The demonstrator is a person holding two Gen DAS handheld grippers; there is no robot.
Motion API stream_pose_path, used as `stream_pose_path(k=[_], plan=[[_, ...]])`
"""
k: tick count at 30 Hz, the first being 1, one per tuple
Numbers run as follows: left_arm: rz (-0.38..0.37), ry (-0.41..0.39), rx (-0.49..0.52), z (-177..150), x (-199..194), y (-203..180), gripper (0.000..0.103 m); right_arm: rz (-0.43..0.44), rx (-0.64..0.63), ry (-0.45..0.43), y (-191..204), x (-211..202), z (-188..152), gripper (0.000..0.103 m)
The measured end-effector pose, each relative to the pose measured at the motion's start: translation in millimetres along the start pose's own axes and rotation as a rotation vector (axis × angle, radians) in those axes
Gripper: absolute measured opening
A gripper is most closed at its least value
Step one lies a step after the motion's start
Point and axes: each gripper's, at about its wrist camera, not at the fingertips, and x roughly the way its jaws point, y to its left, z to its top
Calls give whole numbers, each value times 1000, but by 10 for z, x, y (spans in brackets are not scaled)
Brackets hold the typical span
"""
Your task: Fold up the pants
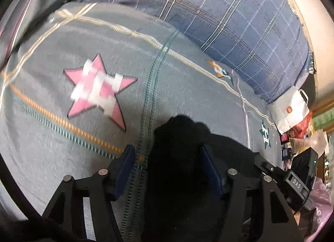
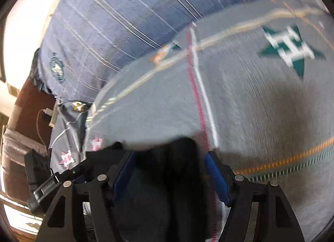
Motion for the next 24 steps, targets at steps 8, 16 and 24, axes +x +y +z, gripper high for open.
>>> stream_pose_path(k=[8, 16, 24], plan=[[-93, -67, 7, 108, -230, -65, 33, 19, -70, -47, 224, -84, 75, 34], [-13, -76, -32, 354, 53, 81, 46, -1, -167, -99, 534, 18, 385, 35], [85, -132, 56, 217, -87, -134, 67, 38, -49, -58, 328, -24, 362, 63]])
